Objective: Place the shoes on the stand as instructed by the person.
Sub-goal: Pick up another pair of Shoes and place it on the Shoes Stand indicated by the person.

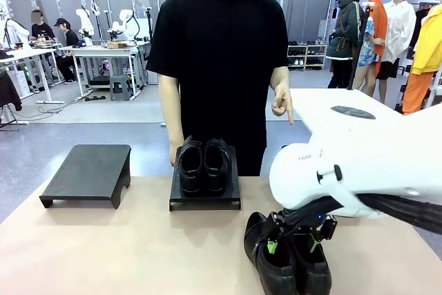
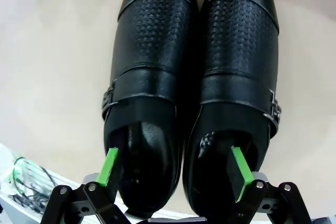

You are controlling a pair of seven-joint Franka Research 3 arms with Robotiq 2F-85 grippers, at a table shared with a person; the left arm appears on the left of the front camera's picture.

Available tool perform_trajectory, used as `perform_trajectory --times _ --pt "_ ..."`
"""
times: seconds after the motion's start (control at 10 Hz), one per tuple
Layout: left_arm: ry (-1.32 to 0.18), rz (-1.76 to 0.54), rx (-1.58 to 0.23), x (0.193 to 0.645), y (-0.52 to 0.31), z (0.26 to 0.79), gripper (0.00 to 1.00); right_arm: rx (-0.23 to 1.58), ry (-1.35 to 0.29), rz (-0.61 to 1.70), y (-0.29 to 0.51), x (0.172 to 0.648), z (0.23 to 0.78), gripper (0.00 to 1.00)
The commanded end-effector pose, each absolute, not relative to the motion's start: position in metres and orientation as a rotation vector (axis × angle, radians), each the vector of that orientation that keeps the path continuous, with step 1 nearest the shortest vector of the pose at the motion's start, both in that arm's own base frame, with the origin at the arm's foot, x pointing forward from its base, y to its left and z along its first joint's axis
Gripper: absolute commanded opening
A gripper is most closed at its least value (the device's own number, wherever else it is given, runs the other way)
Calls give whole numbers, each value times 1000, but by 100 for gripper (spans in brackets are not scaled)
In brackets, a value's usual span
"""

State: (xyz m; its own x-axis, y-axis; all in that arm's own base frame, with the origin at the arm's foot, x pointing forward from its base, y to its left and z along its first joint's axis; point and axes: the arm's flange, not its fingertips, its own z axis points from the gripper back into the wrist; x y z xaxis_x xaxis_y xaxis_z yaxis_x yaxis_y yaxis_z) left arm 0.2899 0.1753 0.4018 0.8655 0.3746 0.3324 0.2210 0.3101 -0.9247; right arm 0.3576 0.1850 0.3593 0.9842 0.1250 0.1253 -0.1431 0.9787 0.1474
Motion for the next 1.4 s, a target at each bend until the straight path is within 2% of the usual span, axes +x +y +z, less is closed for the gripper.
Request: perform_trajectory --times 0.0,0.1,0.2,0.3,0.4,0.5,0.6,1.0,1.3 --pt "-563 92 -1283 290 176 402 100 93 -133 102 179 341 334 100" --pt "-563 92 -1283 290 176 402 100 71 -140 116 182 340 329 100" --pt "-563 92 -1283 290 176 402 100 39 -136 135 185 342 322 91" --pt "-563 92 -1283 290 176 402 100 38 -130 148 186 342 319 73" --pt "-563 92 -1283 290 176 402 100 35 -126 163 187 341 318 48" --pt "-563 92 -1283 290 176 402 100 27 -127 177 185 342 319 13" --pt "-563 92 -1283 290 176 402 100 22 -125 181 185 342 319 0" --pt "-563 92 -1283 290 176 402 100 8 -129 186 189 338 321 0" --pt "-563 92 -1283 290 176 402 100 24 -142 202 181 336 346 0"
